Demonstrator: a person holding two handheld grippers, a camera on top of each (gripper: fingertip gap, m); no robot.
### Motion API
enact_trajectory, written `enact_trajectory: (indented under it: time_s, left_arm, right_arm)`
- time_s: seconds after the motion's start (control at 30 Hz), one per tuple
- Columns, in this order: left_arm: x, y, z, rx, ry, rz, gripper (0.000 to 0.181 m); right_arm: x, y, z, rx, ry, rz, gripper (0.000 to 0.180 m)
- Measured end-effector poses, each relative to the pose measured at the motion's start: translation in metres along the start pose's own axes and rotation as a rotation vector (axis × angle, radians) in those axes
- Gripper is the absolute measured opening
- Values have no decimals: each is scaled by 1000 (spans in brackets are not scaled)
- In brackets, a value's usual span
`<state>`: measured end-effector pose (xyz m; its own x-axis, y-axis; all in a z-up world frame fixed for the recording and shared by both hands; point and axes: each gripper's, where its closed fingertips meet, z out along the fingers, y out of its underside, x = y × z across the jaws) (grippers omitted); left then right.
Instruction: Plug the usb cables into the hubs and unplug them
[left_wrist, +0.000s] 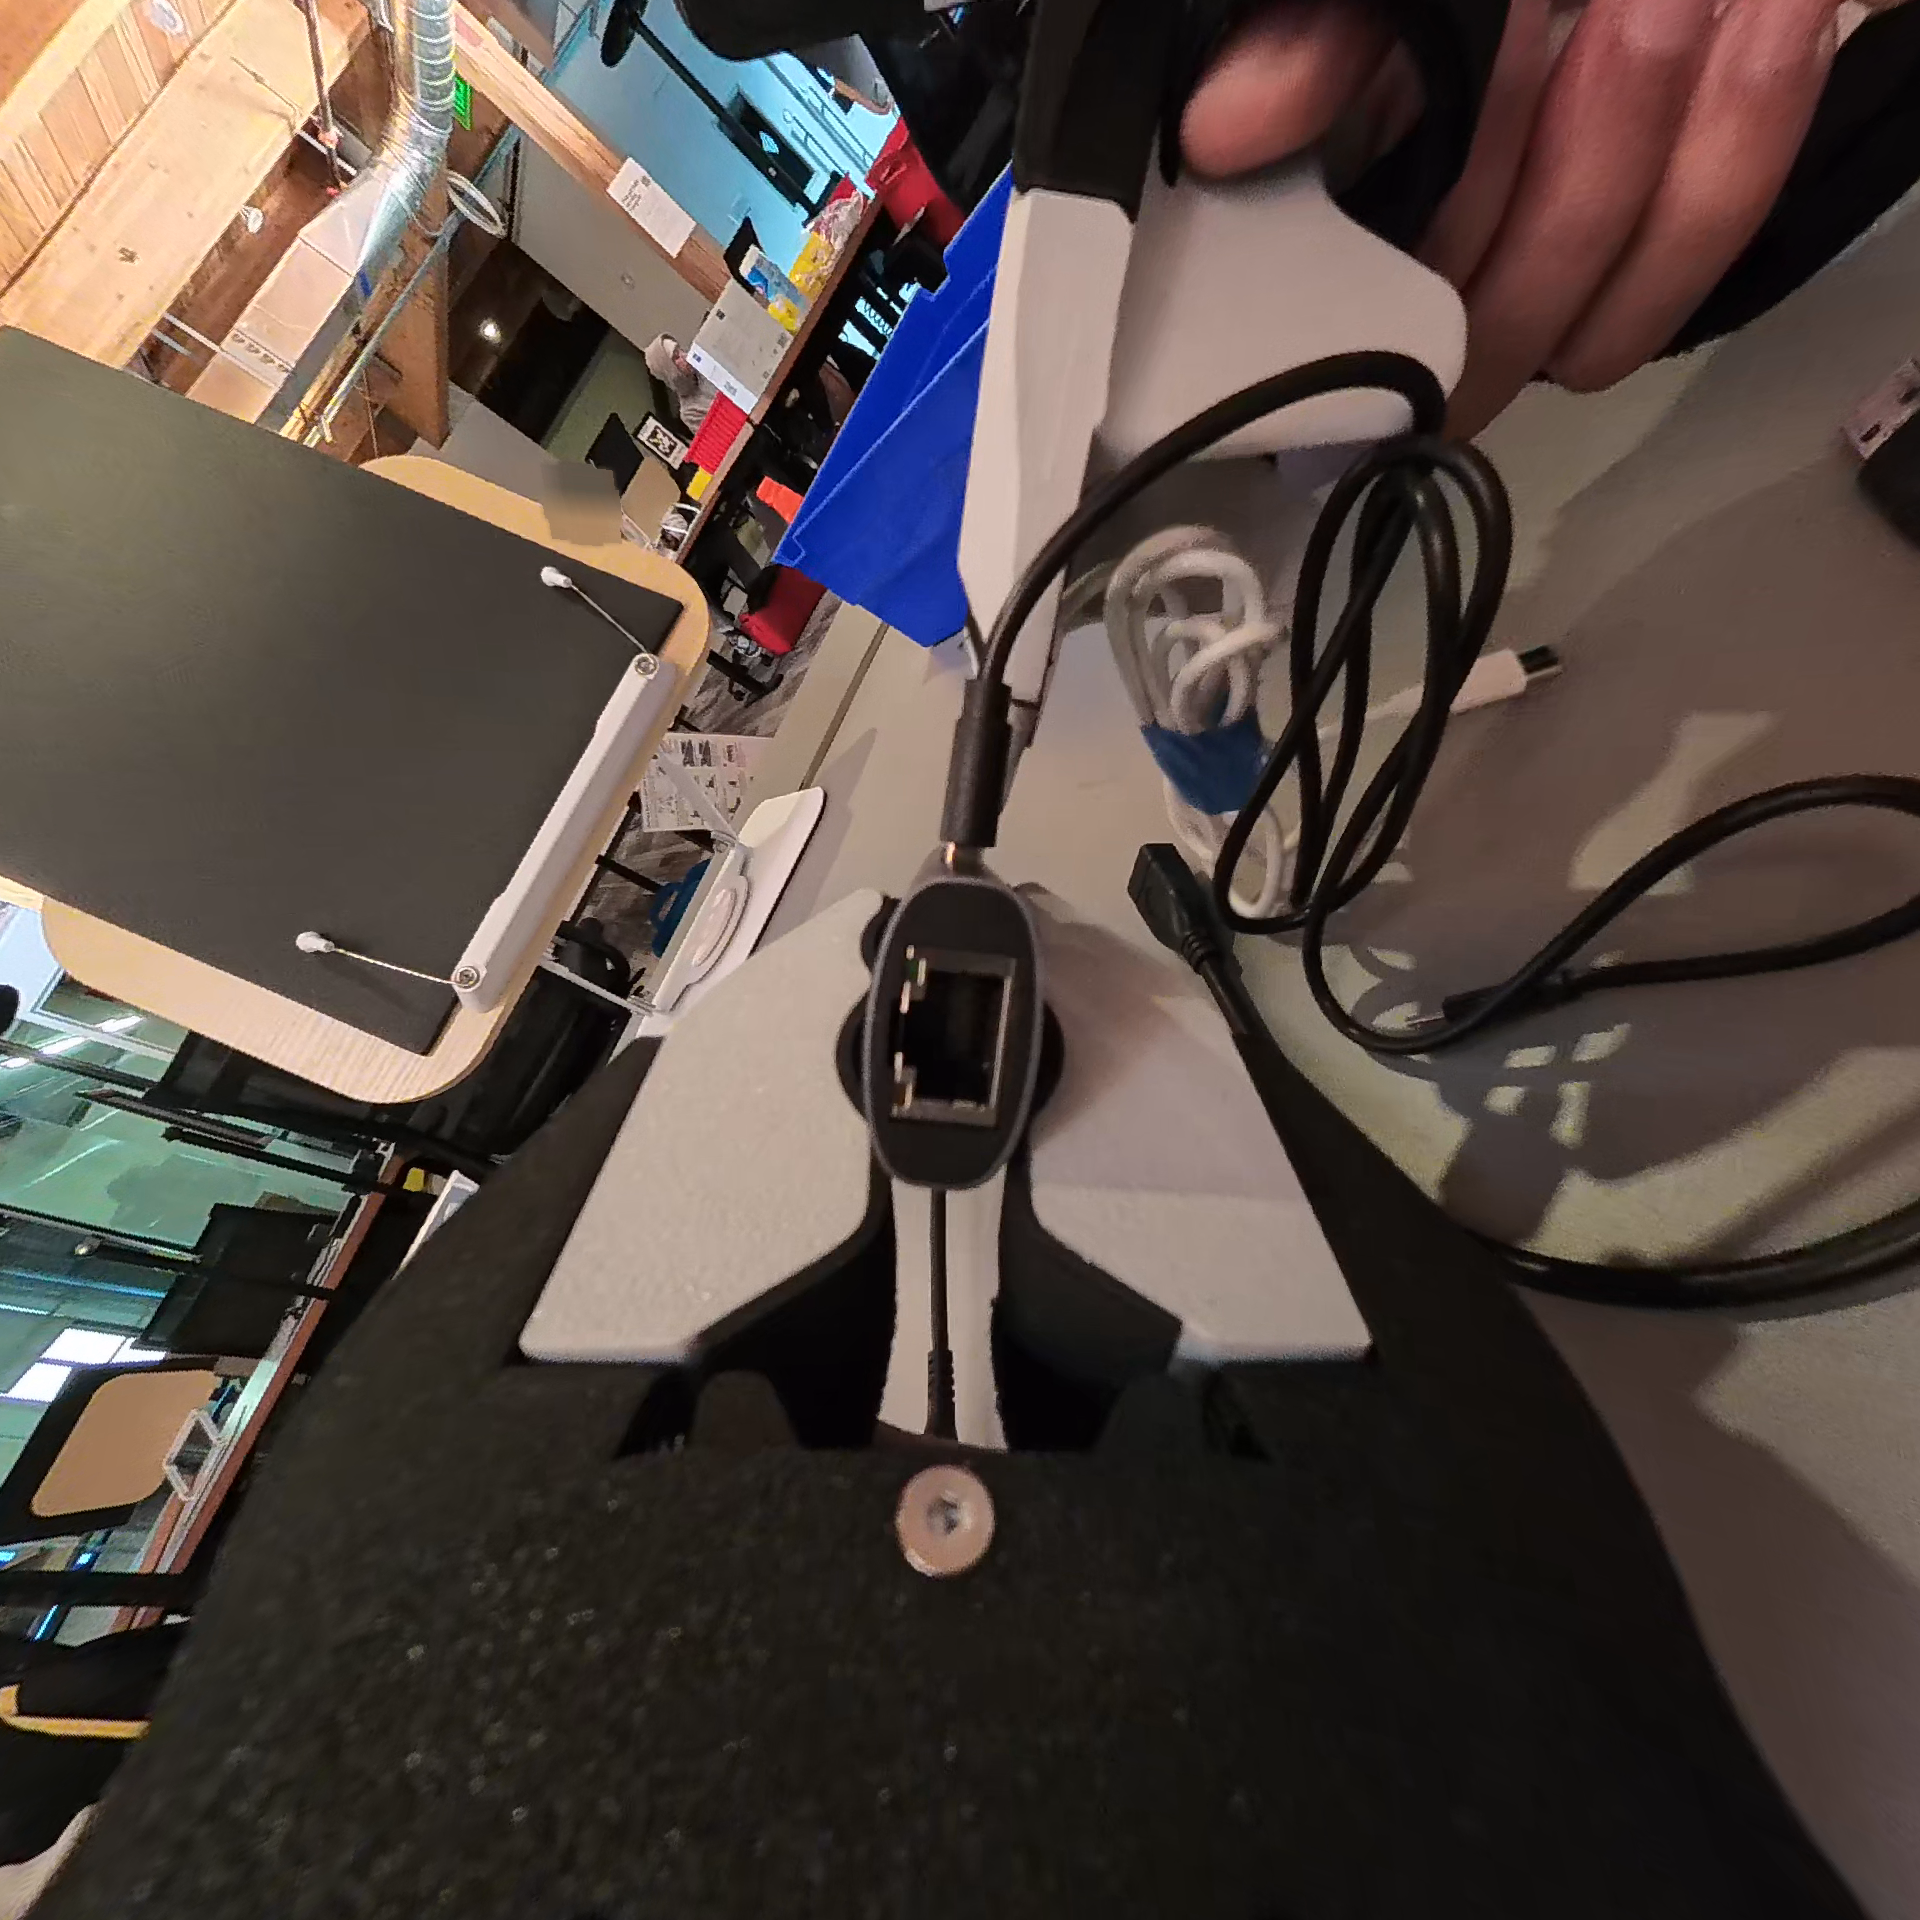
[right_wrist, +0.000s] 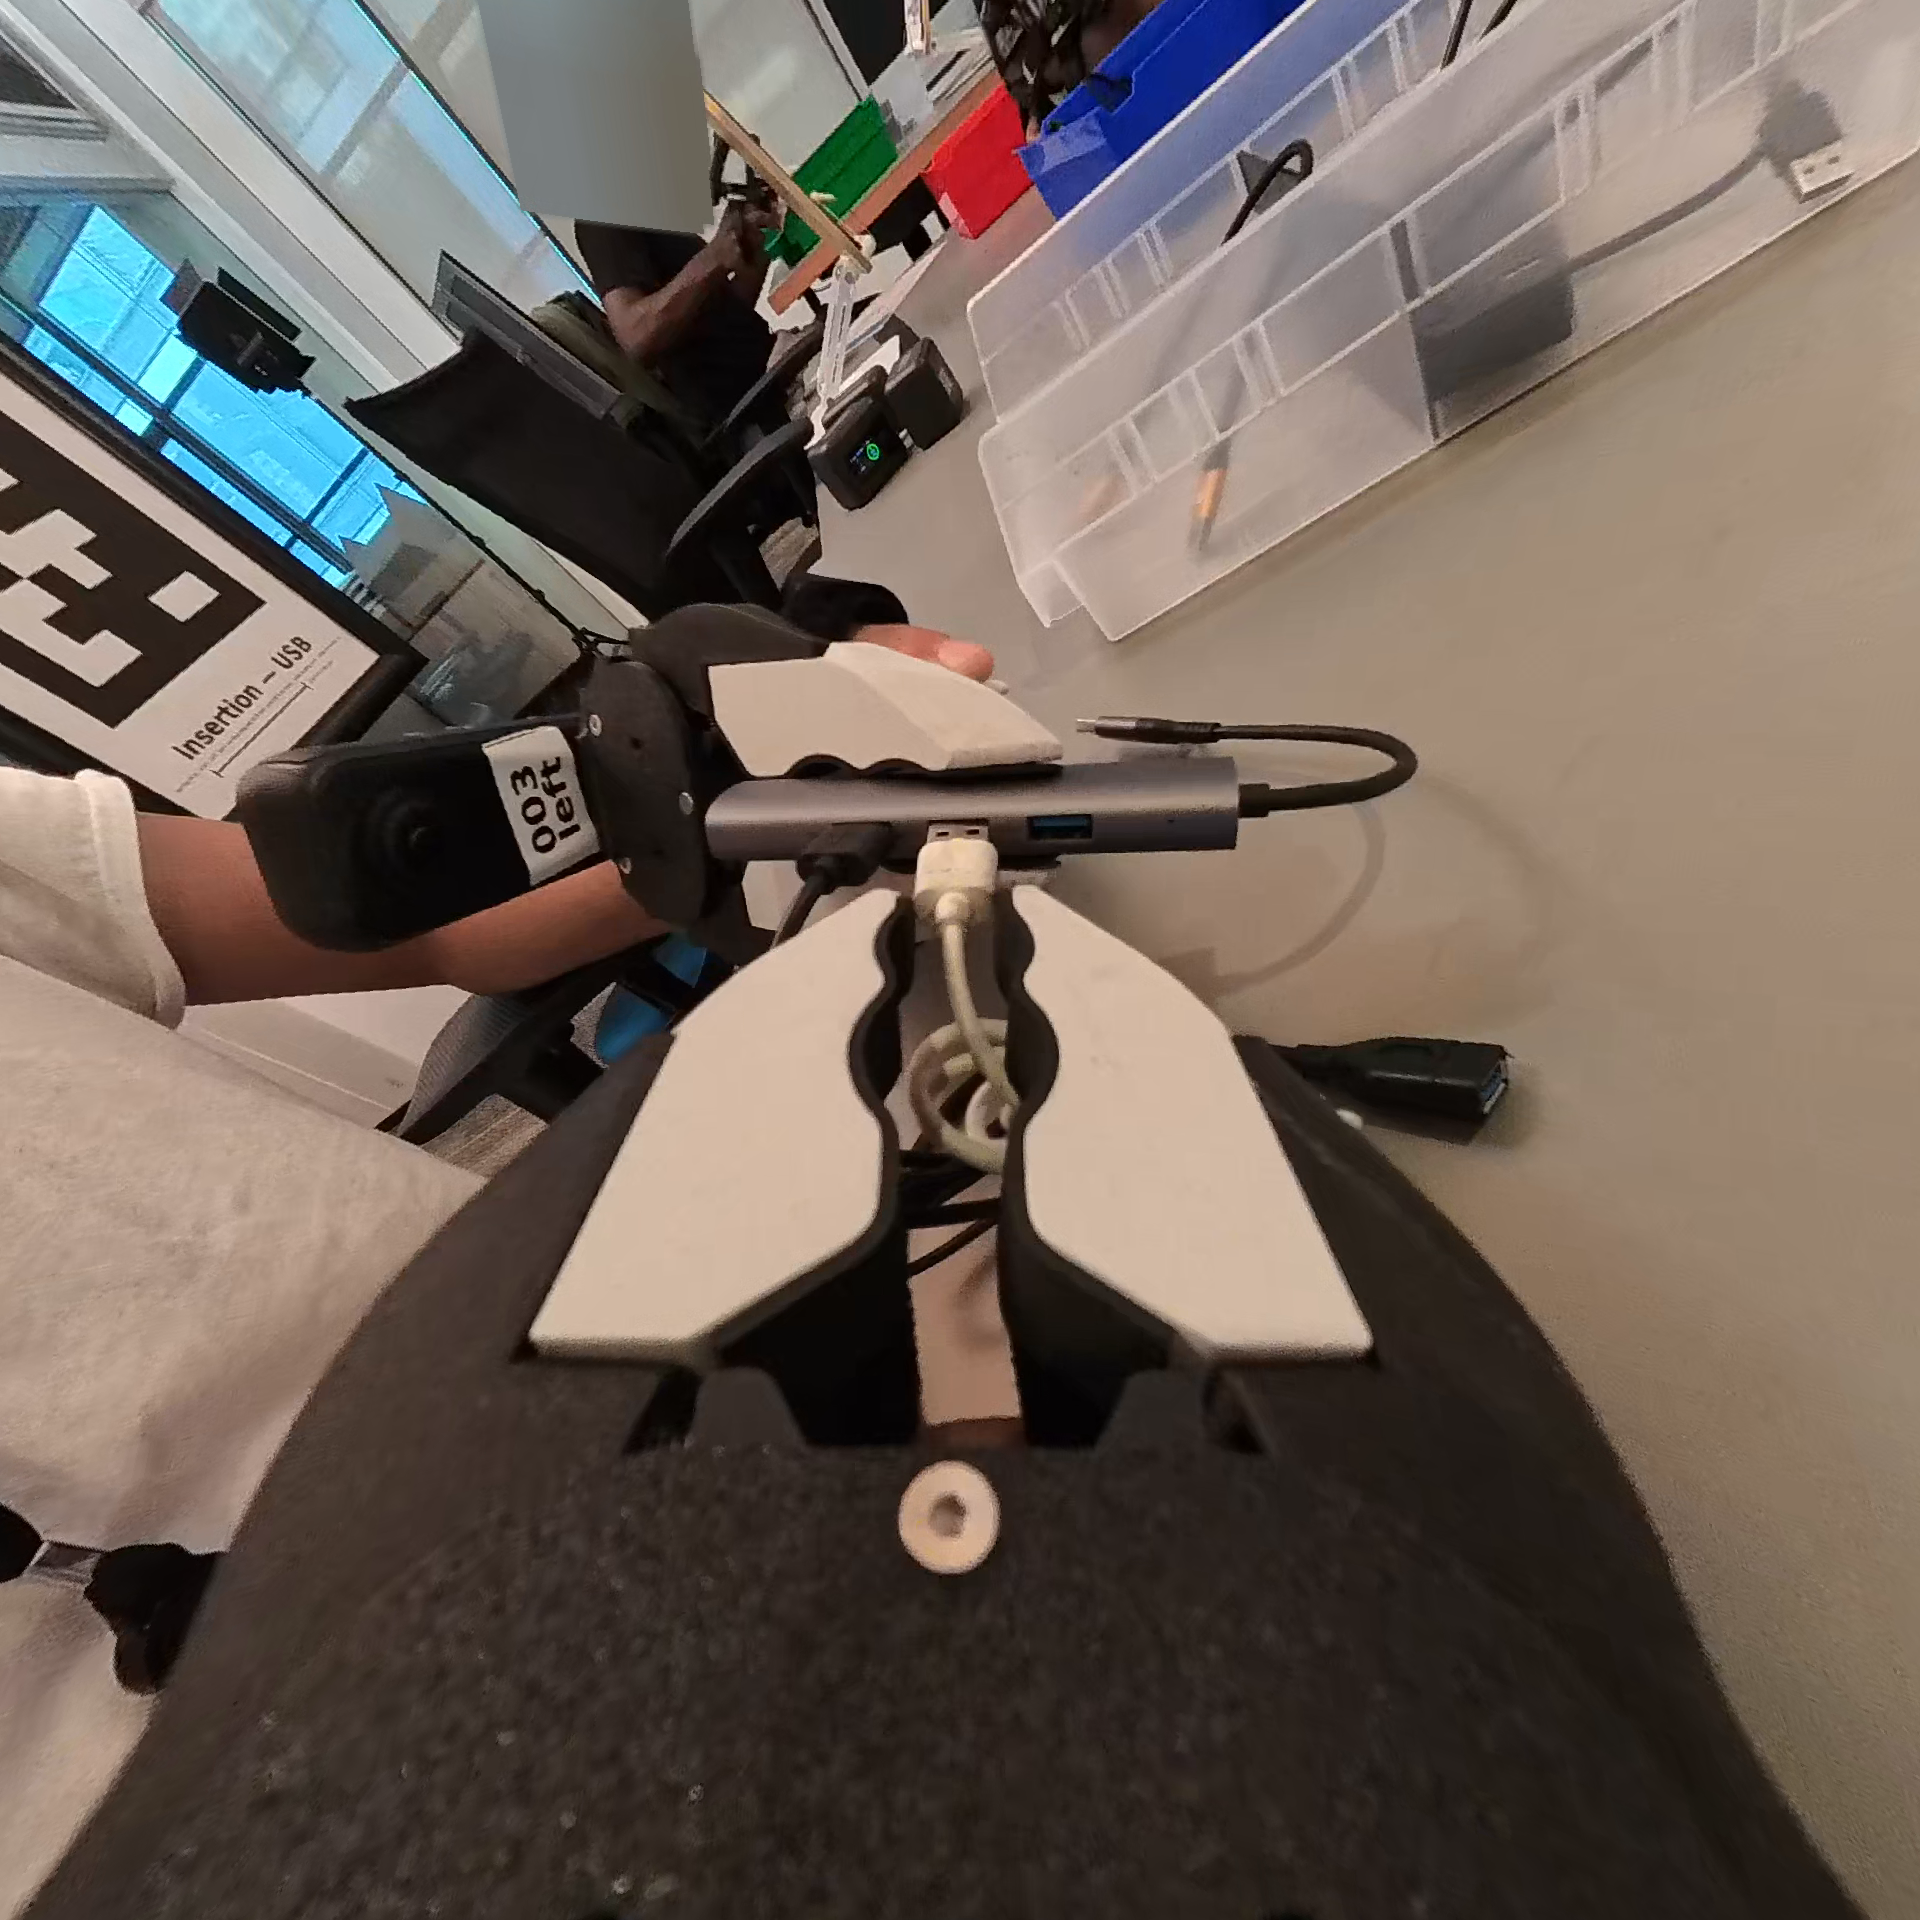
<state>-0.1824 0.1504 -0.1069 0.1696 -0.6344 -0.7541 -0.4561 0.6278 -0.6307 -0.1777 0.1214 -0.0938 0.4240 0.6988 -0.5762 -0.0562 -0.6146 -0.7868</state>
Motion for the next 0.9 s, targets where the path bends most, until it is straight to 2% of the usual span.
enact_trajectory:
  time_s: [0.57,0.8,0.9]
  left_arm:
    - [-1,3,0,-10,1,37,18]
    - [4,1,-1,2,1,124,17]
    - [3,-2,-1,2,-6,136,17]
  right_arm:
    - [2,1,1,-16,25,-21,6]
    - [-1,4,-1,-117,148,-226,5]
    - [-3,2,-3,-138,168,-245,5]
